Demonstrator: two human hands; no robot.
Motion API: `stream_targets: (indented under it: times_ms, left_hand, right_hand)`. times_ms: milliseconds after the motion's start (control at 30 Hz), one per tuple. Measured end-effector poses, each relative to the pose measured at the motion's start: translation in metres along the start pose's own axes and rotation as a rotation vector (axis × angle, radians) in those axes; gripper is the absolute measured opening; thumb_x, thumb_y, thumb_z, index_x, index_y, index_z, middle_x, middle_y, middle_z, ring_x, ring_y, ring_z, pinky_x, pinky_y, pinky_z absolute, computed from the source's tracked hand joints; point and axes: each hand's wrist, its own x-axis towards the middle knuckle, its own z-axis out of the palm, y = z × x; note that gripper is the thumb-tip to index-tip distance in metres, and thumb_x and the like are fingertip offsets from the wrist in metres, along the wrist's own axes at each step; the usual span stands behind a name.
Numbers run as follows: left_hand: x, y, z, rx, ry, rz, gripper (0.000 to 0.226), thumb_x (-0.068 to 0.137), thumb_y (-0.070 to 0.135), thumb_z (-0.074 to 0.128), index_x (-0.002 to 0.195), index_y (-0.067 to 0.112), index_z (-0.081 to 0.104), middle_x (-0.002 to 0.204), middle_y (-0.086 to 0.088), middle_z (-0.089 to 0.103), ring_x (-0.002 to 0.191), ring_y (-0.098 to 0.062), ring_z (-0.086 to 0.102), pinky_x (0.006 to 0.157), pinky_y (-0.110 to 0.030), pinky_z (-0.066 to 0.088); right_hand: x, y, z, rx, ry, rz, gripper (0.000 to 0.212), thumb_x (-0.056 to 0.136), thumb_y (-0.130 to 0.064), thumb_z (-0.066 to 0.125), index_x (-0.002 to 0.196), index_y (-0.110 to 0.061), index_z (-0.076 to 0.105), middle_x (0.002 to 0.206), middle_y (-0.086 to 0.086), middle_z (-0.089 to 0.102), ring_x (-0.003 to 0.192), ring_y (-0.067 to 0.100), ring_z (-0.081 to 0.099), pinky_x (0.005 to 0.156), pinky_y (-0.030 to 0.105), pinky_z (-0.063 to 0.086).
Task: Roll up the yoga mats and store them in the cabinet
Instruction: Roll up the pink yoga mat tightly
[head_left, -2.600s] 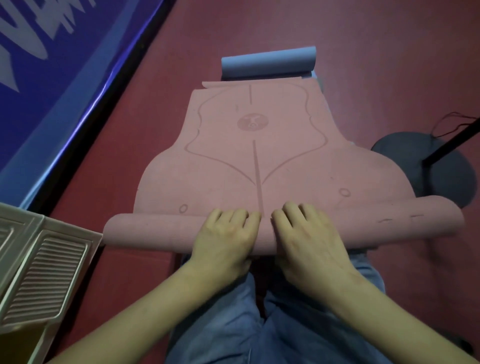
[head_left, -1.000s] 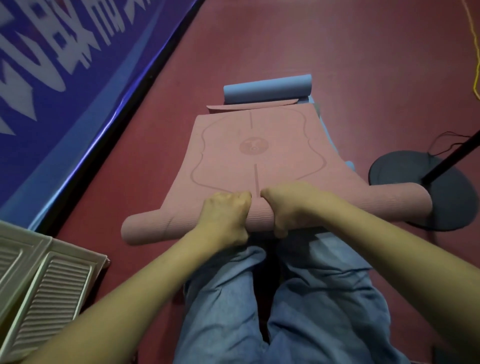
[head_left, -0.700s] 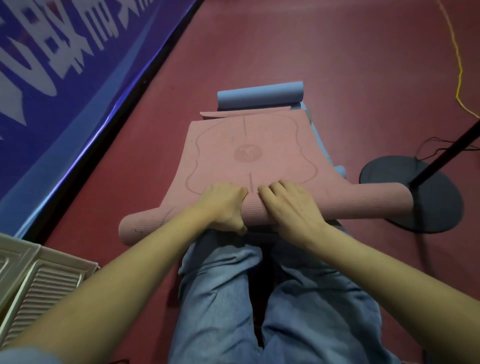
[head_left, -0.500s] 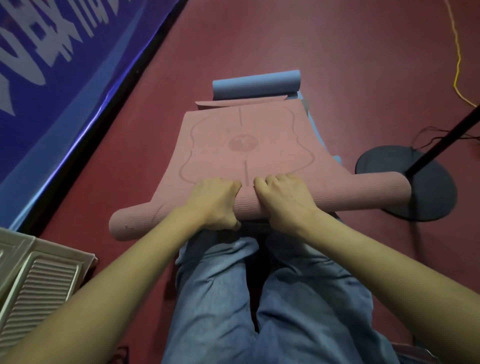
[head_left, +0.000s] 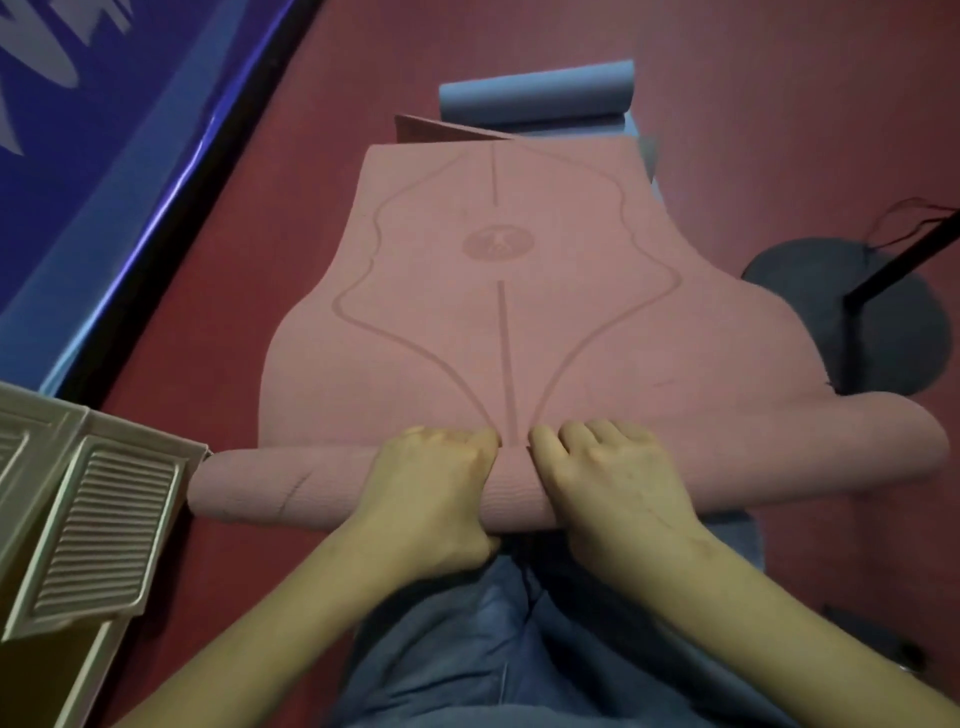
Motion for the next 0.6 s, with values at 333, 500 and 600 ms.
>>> stream_targets:
  times_ms: [333,500,600]
  left_hand:
    - [-0.004,-0.010,0.021,-0.057,0.312,0.066,0.097,0.051,0.049,0.078,0.138,0.016,0.051,0.099,-0.004,0.057,0.084,-0.027,0.056,0.073,-0.039,0.051]
    - [0.015,-0.006,0.029,0.097,0.261,0.045,0.086,0.042,0.035,0.089,0.118,0.005,0.062,0.085,-0.007,0.059,0.072,-0.032,0.058,0.067,-0.041,0.048]
    - [0.028,-0.018,0.017,0.056,0.144,0.085,0.066,0.047,0.039,0.080,0.106,0.016,0.062,0.085,-0.001,0.065,0.075,-0.030,0.064,0.070,-0.038,0.047]
  right_hand:
    - [0.056,0.024,-0.035,0.076,-0.512,-0.134,0.061,0.064,-0.035,0.081,0.117,-0.023,0.052,0.107,0.003,0.065,0.099,0.027,0.065,0.070,0.031,0.041]
    - [0.072,0.031,-0.034,0.131,-0.618,-0.094,0.064,0.056,-0.038,0.086,0.111,-0.024,0.055,0.101,0.002,0.065,0.086,0.025,0.060,0.069,0.032,0.044]
    - [0.062,0.028,-0.029,0.128,-0.439,-0.026,0.055,0.065,-0.037,0.081,0.108,-0.025,0.049,0.108,0.001,0.065,0.100,0.027,0.064,0.070,0.031,0.038]
